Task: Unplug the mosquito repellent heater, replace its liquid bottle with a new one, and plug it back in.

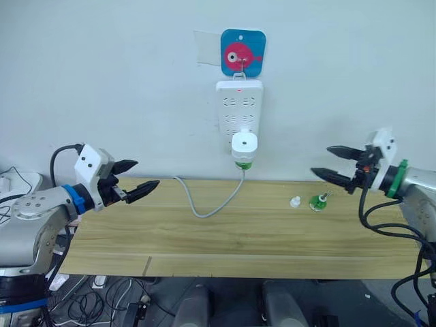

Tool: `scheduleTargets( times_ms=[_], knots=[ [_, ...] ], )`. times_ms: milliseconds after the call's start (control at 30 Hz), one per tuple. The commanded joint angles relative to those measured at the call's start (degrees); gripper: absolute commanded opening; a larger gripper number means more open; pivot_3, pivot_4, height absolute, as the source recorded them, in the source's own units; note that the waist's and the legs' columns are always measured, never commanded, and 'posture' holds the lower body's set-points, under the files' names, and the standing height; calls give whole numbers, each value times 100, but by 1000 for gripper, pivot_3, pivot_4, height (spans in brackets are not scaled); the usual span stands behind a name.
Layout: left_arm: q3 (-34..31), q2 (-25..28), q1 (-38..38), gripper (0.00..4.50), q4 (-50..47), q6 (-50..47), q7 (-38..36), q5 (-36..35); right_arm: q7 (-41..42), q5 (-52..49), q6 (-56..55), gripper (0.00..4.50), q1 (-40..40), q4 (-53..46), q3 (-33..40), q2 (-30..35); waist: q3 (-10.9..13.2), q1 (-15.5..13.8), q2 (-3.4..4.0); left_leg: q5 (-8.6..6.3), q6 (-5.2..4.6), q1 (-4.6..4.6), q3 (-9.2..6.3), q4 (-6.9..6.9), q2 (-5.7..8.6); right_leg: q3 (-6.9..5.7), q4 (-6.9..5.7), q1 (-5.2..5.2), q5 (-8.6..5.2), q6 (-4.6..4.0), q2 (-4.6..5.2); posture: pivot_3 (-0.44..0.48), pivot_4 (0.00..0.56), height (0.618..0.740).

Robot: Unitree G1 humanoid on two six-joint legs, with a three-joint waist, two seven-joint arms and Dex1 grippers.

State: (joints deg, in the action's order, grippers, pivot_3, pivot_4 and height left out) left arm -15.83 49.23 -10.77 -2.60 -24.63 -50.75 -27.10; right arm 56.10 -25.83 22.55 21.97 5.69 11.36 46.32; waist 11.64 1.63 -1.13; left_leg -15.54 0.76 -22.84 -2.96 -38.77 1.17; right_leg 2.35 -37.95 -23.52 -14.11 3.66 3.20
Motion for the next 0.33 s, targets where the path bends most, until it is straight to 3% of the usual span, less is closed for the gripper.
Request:
scheduleTargets(
  times_ms=[33,333],
  knots=[
    [-89,124,-193,4500,539,407,-64,283,-85,195,-550,4466,-80,662,427,131,-1,3,0,0,0,1,1,0,0,1,0,1,0,0,0,-12,134,740],
    [-9,86,-508,4500,1201,847,-295,529,-67,490,-1303,4466,-23,1824,561,215,-1,12,0,0,1,1,6,0,-2,4,-4,-2,1,0,0,-10,128,740]
  ],
)
